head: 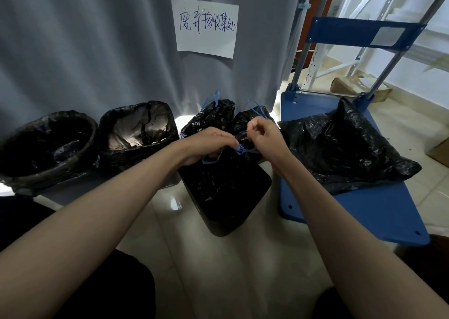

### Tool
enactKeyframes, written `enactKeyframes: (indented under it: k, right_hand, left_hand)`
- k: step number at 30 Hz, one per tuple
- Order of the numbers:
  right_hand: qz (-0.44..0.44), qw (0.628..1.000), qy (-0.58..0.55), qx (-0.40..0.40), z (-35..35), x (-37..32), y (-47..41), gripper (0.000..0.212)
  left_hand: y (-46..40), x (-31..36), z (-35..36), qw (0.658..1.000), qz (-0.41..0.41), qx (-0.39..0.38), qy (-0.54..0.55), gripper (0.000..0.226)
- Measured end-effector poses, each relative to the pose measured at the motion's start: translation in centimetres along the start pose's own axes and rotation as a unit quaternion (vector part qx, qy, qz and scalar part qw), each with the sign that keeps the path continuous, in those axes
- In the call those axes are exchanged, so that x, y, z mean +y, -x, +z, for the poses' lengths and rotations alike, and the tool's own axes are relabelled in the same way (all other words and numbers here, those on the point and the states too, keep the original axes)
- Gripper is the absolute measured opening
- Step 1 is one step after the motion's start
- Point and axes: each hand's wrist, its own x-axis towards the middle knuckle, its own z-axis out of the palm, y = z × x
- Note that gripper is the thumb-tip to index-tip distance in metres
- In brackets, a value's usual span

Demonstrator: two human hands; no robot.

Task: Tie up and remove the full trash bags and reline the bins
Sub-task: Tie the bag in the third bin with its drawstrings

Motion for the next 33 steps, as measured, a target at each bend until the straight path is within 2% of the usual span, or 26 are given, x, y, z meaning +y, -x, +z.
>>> enactKeyframes:
  k: [6, 12, 17, 21, 24, 28, 33]
  right_hand:
    - [-0.009, 0.995, 0.06, -0.081, -0.4, 0.4, 1.1, 0.009]
    - [-0.025, 0.992, 0.111, -0.06, -0.3, 0.3, 1.3, 0.015]
    - [-0.037, 0.987, 0.15, -0.044, 0.3, 0.1, 1.4, 0.024]
    - [-0.047, 0.983, 0.175, -0.038, 0.6, -0.1, 1.4, 0.028]
    - [-0.052, 0.979, 0.192, -0.04, 0.9, -0.2, 1.4, 0.024]
    - [-0.047, 0.976, 0.212, -0.036, 1.3, -0.3, 1.5, 0.019]
    - [-0.056, 0.974, 0.215, -0.036, 1.8, -0.7, 1.8, 0.009]
  left_hand:
    - [-0.7, -0.1, -0.2, 0.994, -0.08, 0.002, 0.078, 0.027]
    - [-0.8, -0.1, -0.6, 0.991, -0.102, -0.004, 0.083, 0.024]
    - [-0.6, 0.2, -0.8, 0.994, -0.099, -0.007, 0.044, 0.02]
    - [-0.4, 0.5, -1.1, 0.995, -0.099, 0.003, -0.005, 0.026]
    - [-0.4, 0.6, -1.3, 0.994, -0.105, 0.002, -0.02, 0.029]
    - [-0.4, 0.6, -1.5, 0.993, -0.106, 0.004, -0.051, 0.014]
    - [-0.1, 0.6, -1.9, 0.995, -0.065, 0.015, -0.079, 0.014]
